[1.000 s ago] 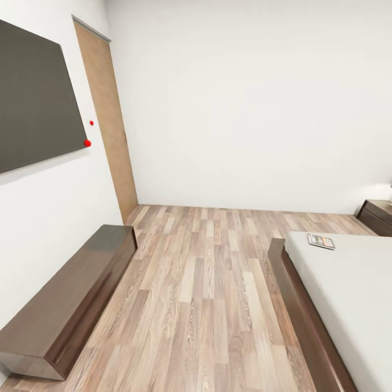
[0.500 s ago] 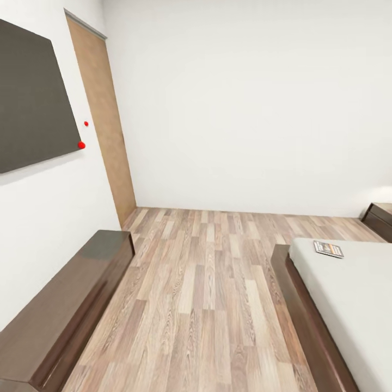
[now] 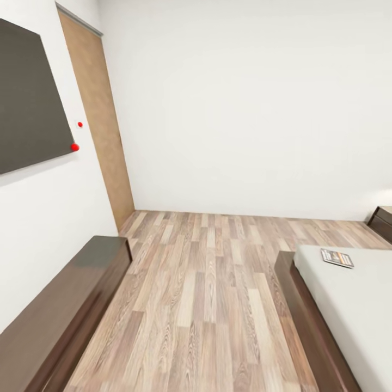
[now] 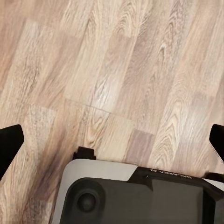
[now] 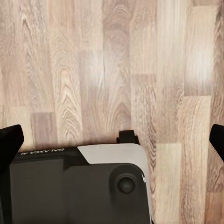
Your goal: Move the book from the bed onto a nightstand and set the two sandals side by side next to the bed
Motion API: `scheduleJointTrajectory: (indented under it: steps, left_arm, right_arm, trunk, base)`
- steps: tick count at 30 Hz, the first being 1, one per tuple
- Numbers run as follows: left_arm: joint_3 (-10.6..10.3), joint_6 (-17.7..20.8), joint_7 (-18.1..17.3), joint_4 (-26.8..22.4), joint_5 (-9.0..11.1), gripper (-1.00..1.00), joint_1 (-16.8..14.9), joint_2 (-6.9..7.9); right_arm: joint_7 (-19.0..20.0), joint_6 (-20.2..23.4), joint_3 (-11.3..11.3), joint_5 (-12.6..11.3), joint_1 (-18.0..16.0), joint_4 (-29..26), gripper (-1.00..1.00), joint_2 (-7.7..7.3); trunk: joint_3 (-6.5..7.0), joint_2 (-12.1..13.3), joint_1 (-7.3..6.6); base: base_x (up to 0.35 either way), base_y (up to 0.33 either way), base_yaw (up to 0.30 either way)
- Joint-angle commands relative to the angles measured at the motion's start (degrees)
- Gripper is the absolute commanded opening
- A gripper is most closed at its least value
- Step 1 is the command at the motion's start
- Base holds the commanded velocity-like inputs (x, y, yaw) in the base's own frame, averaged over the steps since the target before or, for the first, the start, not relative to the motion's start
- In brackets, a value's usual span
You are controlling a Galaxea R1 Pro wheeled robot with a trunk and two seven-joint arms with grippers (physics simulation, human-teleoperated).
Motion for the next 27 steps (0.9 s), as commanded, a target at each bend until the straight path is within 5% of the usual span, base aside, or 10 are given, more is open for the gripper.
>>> scheduleJointTrajectory:
  steps: [1,27]
  left_arm:
    - [0.1,-0.1,-0.4,0.1,0.3,1.00,-0.1,0.01]
    - [0.1,0.0,0.1,-4.0,0.0,1.00,-0.1,-0.09]
  right_arm:
    - [0.2,0.0,0.1,-0.6,-0.1,0.1,1.00,-0.03]
    - [0.2,0.1,0.1,-0.6,-0.1,0.1,1.00,-0.04]
  trunk:
    - [-0.12,-0.1,0.06]
    - [-0.12,-0.1,0.06]
  base:
    - [0.310,0.000,0.000]
    - [0.326,0.000,0.000]
